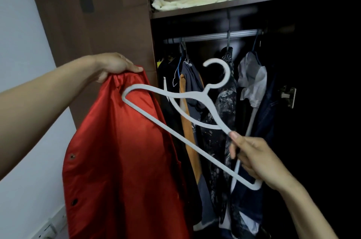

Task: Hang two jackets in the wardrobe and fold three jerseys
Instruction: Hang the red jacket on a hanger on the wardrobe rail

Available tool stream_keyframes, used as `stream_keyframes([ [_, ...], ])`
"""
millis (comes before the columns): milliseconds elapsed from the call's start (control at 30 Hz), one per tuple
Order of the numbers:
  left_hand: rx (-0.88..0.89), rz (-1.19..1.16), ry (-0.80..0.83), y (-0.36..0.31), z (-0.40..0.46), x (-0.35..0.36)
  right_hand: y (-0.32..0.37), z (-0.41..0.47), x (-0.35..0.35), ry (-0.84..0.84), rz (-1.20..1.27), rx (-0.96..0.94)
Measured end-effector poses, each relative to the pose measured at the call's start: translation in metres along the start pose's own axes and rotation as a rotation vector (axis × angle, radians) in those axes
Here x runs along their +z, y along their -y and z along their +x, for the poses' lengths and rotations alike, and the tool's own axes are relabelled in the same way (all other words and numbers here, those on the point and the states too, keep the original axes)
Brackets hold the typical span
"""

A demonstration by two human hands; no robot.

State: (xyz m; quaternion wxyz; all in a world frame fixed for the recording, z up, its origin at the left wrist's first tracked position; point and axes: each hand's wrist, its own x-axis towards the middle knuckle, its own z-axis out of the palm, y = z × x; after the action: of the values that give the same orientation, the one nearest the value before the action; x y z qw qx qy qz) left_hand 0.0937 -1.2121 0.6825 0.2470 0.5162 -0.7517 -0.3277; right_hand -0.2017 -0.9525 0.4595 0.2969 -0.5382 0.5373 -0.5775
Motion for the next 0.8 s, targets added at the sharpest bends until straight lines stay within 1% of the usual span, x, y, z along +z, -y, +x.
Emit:
stream_keyframes([
  [67,0.040,-0.069,-0.030,-0.027,-0.056,0.031,0.008,0.004,0.023,-0.036,-0.085,-0.110],
  [133,0.048,-0.164,-0.034,-0.037,-0.067,0.040,0.008,0.010,0.047,-0.084,-0.170,-0.188],
  [200,0.010,-0.299,-0.033,-0.041,-0.069,0.042,0.005,0.013,0.072,-0.094,-0.149,-0.204],
  [300,-0.047,-0.484,-0.007,-0.050,-0.074,0.048,-0.001,0.013,0.111,-0.059,-0.120,-0.226],
  [367,-0.013,-0.597,0.039,-0.055,-0.084,0.059,-0.004,0.019,0.129,-0.036,-0.072,-0.209],
  [433,0.040,-0.663,0.063,-0.059,-0.094,0.069,-0.007,0.028,0.133,-0.109,0.039,-0.176],
  [467,0.085,-0.606,0.032,-0.058,-0.096,0.070,-0.010,0.031,0.131,-0.158,0.105,-0.169],
  [500,0.158,-0.462,-0.051,-0.056,-0.099,0.069,-0.012,0.033,0.128,-0.194,0.165,-0.168],
  [567,0.333,-0.012,-0.229,-0.054,-0.107,0.060,-0.016,0.032,0.125,-0.216,0.246,-0.180],
  [667,0.558,0.734,-0.356,-0.053,-0.115,0.046,-0.014,0.032,0.123,-0.226,0.301,-0.199],
  [700,0.608,0.931,-0.412,-0.051,-0.115,0.044,-0.013,0.034,0.122,-0.228,0.308,-0.205],
  [733,0.664,1.046,-0.450,-0.047,-0.112,0.042,-0.012,0.036,0.119,-0.224,0.317,-0.207],
  [767,0.725,1.103,-0.462,-0.042,-0.108,0.042,-0.010,0.039,0.116,-0.217,0.331,-0.204],
  [800,0.770,1.110,-0.469,-0.036,-0.103,0.043,-0.009,0.042,0.112,-0.205,0.347,-0.201],
])
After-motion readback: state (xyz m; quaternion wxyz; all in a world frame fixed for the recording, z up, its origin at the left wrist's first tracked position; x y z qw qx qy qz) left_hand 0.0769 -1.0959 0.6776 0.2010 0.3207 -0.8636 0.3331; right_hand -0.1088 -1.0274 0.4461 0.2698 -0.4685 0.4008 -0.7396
